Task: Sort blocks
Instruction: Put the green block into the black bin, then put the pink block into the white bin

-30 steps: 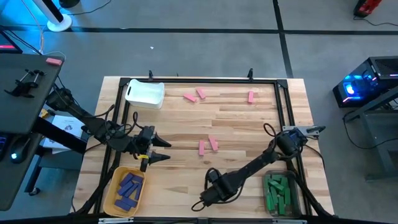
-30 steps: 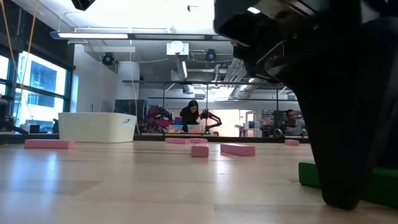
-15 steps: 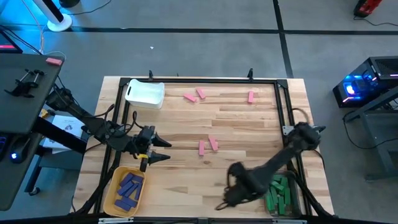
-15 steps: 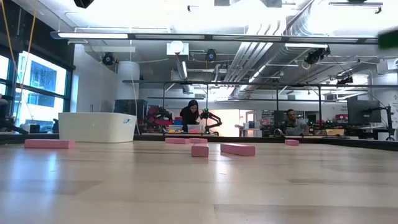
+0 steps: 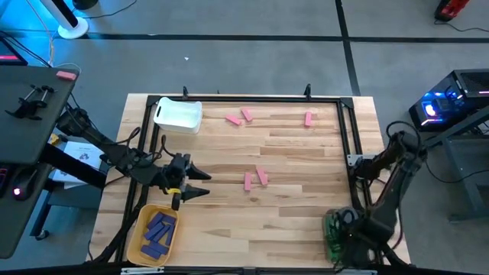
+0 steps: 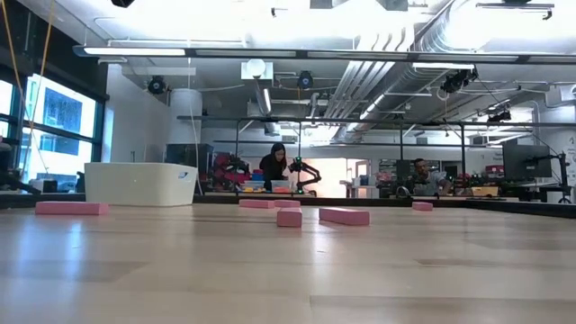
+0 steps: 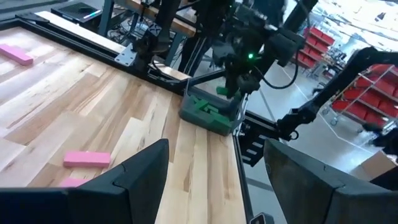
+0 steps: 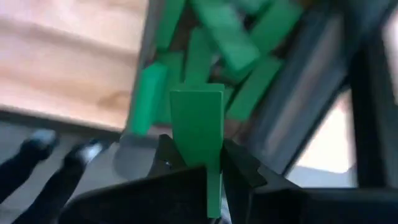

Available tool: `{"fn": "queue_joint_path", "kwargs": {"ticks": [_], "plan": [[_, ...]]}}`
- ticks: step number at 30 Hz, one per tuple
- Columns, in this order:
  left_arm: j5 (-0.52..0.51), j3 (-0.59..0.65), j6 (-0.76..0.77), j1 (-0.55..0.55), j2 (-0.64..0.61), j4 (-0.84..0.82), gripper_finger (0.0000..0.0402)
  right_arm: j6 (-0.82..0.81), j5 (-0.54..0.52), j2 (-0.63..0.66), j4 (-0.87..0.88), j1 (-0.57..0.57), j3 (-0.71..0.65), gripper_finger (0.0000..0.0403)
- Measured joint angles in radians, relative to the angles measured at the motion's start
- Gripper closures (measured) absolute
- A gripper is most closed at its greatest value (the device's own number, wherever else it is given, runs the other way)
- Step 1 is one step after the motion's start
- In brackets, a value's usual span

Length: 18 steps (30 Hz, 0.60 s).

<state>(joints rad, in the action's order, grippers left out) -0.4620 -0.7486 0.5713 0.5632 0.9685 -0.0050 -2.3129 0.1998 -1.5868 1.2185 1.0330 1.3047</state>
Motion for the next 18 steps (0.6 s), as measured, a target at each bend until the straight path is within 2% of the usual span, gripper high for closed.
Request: {"fn": "queue_joint_path", "kwargs": {"ticks": [3, 7, 18], "plan": [[-0.02, 0.0, 0.002, 0.0, 0.0, 0.007, 0.0154, -0.016, 0.039, 0.022, -0.123, -0.005, -0.103, 0.0401], [-0.053, 0.0, 0.042, 0.0, 0.0, 0.004, 0.0154, 0.012, 0.045, 0.027, -0.14, -0.003, -0.162, 0.0376], [-0.154, 0.0, 0.083, -0.007, 0.0, 0.004, 0.0154, 0.289, 0.054, 0.026, -0.144, -0.004, -0.161, 0.0211]]}}
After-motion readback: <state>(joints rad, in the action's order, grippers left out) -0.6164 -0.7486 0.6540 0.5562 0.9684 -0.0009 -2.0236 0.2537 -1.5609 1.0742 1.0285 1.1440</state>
